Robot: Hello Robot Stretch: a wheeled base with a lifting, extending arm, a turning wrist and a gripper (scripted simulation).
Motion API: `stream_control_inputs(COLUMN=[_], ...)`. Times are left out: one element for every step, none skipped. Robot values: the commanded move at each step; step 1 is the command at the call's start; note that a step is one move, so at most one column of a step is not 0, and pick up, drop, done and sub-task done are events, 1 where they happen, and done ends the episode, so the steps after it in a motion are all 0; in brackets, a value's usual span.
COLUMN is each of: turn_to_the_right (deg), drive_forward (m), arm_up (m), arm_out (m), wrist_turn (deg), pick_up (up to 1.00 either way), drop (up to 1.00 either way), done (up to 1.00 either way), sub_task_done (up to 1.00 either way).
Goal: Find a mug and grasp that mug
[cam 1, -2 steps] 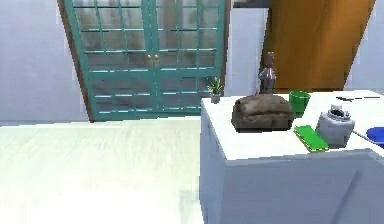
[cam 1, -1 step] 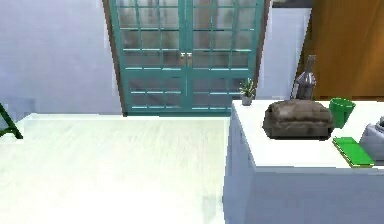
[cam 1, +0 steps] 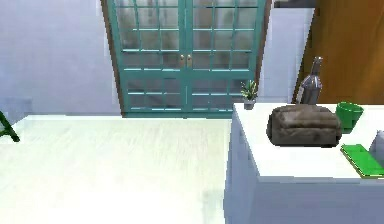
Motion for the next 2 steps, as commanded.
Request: stream_control_inputs(turn_to_the_right=[-36.0, 45.0], drive_forward=[0.00, 0.00], arm_up=[0.00, 0.00], arm_out=[0.00, 0.00], wrist_turn=[0.0, 0.0], pick_up=[0.00, 0.00], drop=[0.00, 0.00], done=[0.00, 0.00], sub_task_done=[0.00, 0.00])
